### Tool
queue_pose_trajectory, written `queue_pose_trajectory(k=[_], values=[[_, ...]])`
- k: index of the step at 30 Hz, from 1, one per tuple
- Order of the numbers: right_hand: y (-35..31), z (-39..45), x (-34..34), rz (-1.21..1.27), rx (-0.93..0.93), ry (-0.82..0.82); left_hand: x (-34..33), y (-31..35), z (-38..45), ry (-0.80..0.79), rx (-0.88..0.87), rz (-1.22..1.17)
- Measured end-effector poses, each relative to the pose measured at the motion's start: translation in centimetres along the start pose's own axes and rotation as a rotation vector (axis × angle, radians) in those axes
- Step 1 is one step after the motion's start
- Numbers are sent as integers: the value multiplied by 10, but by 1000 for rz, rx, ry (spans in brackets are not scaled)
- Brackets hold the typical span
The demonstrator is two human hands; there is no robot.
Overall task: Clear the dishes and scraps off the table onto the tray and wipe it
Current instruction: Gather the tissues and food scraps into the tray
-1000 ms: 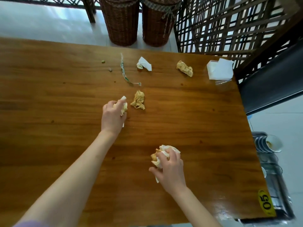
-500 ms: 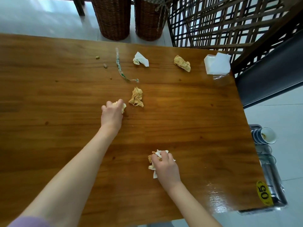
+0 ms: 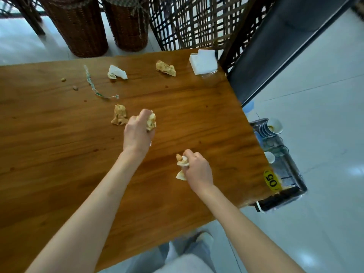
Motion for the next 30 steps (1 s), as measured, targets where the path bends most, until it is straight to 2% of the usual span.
queue_pose_trajectory(k=[9, 19, 25, 30], values=[[128, -84, 91, 114, -265, 195, -86, 108, -72, -191, -170, -16], [289, -208, 156, 187, -509, 402, -207, 224, -173, -311, -283, 33], [399, -257, 183, 226, -560, 360, -291, 290, -239, -330, -282, 62], [470, -261, 192, 219, -533, 285, -357, 314, -281, -340, -282, 57]])
Point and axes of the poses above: each hand's wrist, its own z-axis towards the middle knuckle, its own x-axis out of the back of the hand, y = z × x, the point moved 9 cm from there along z, towards the middle knuckle, and after that the axes turned 12 degrees about x, right-handed, at the moved point
